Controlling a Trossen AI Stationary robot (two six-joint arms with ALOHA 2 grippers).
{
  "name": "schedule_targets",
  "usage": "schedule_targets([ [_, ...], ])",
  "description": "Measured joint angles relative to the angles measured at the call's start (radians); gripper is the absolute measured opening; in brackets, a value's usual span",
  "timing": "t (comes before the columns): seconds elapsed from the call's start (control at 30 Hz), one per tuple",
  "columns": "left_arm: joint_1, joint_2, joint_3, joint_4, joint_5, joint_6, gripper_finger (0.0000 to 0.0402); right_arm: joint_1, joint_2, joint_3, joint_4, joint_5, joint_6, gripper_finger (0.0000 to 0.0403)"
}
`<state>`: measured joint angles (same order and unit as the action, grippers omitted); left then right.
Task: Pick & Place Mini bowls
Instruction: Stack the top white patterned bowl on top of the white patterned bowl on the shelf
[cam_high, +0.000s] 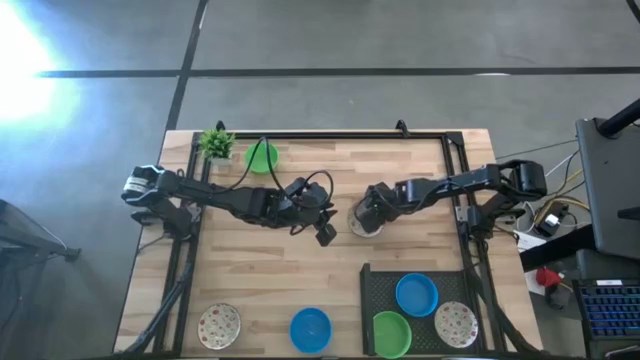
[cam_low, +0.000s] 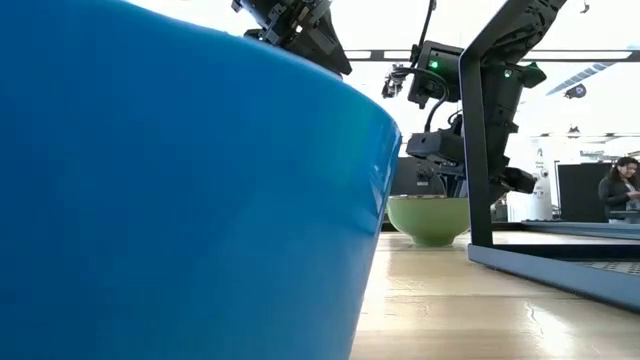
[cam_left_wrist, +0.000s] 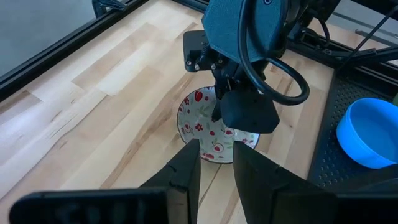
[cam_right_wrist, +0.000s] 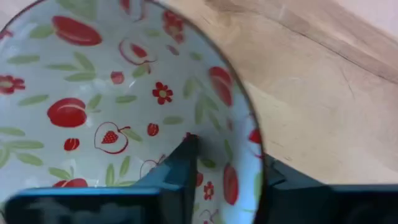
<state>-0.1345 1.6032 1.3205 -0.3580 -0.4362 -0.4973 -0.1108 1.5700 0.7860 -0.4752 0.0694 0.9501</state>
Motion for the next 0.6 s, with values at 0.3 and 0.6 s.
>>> schedule_targets([
  [0.3, 0.0, 0.0, 0.0, -0.006, 0.0, 0.003, 0.0087, 0.0, -0.015, 0.002, 0.014, -0.01, 0.022, 0.0019],
  [0.6, 0.0, 0.0, 0.0, -0.02, 0.0, 0.003, 0.0087, 0.001, -0.098, -0.006, -0.008, 0.01, -0.001, 0.0016],
])
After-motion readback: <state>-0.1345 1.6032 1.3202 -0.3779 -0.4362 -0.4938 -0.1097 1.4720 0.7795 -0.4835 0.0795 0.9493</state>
